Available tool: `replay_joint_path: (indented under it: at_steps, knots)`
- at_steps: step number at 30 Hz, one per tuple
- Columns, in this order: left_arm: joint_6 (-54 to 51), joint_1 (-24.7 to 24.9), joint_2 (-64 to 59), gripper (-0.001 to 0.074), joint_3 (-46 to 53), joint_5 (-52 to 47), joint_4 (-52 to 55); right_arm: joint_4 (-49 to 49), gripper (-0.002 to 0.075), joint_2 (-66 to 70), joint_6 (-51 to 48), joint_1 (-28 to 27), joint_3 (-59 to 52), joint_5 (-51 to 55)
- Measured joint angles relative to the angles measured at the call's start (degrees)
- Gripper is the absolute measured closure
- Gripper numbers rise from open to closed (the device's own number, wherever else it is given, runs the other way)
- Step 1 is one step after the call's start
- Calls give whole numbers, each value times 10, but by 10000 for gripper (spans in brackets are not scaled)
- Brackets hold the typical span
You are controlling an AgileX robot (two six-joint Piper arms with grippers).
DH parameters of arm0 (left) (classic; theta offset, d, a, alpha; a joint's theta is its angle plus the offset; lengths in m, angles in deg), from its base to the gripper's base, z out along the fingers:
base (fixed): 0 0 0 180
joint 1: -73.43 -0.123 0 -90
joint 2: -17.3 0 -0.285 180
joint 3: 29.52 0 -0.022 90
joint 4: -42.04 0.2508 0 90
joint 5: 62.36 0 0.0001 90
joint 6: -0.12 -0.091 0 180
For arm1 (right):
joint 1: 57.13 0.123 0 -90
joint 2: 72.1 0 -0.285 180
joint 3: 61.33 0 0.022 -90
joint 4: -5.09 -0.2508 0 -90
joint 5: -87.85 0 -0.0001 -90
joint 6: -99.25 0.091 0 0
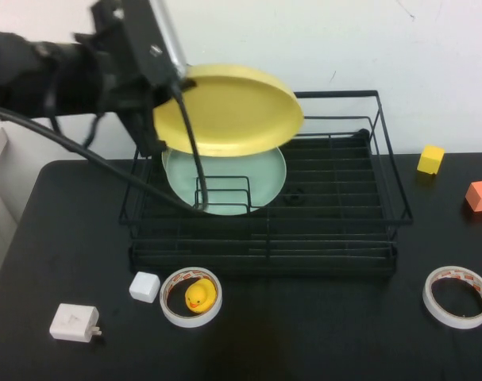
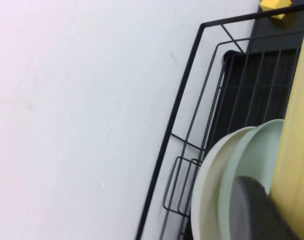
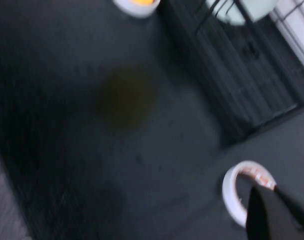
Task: Place plate on rack
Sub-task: Place the plate on the rack
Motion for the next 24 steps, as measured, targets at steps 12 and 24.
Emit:
replay_joint_path:
  at_steps: [12, 24]
  knots:
    - [-70, 30, -71, 652, 0, 74, -13, -3, 726, -24, 2, 0, -13, -35]
    - [-69, 30, -105, 652, 0, 96, -42, 0, 726, -24, 3, 0, -13, -35]
